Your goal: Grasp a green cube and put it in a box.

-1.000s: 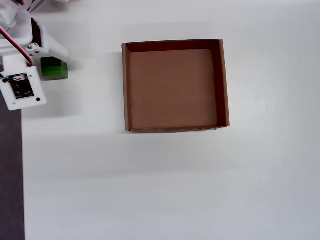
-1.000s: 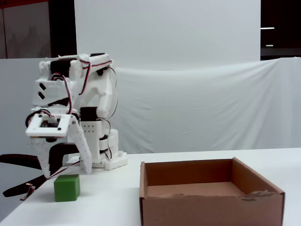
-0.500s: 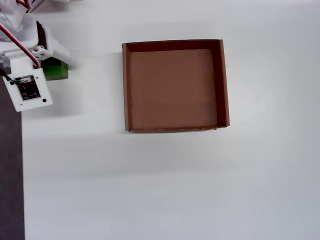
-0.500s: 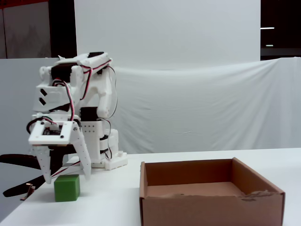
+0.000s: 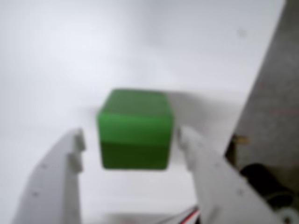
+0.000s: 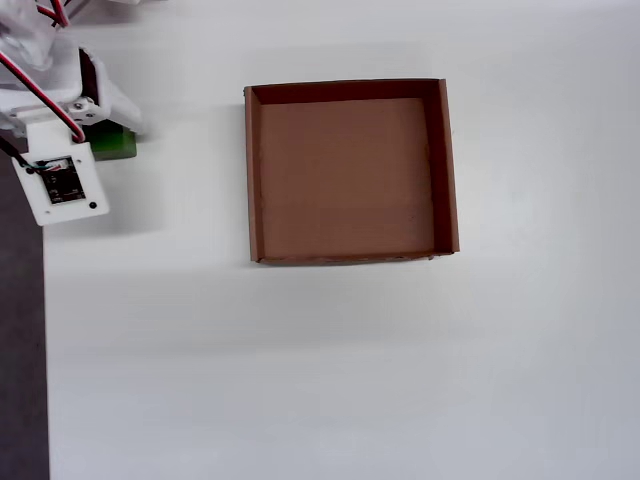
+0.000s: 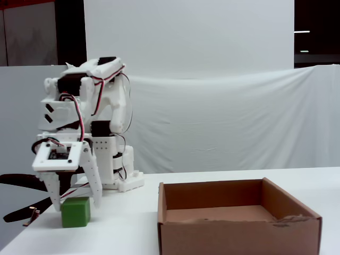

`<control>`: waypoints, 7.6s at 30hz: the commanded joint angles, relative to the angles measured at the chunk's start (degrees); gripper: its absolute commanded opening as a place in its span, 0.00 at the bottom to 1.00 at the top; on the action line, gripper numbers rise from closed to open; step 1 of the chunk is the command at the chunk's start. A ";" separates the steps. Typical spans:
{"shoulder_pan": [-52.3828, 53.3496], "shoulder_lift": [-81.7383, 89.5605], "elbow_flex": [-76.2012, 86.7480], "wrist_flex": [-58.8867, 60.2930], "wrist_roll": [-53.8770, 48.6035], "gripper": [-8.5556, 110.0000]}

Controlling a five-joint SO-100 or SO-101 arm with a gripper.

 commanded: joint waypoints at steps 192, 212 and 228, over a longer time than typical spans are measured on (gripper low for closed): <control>-29.71 2.02 -34.54 18.54 41.22 0.22; -19.42 40.25 13.10 12.04 32.52 0.20; -9.32 49.92 25.84 12.04 25.66 0.19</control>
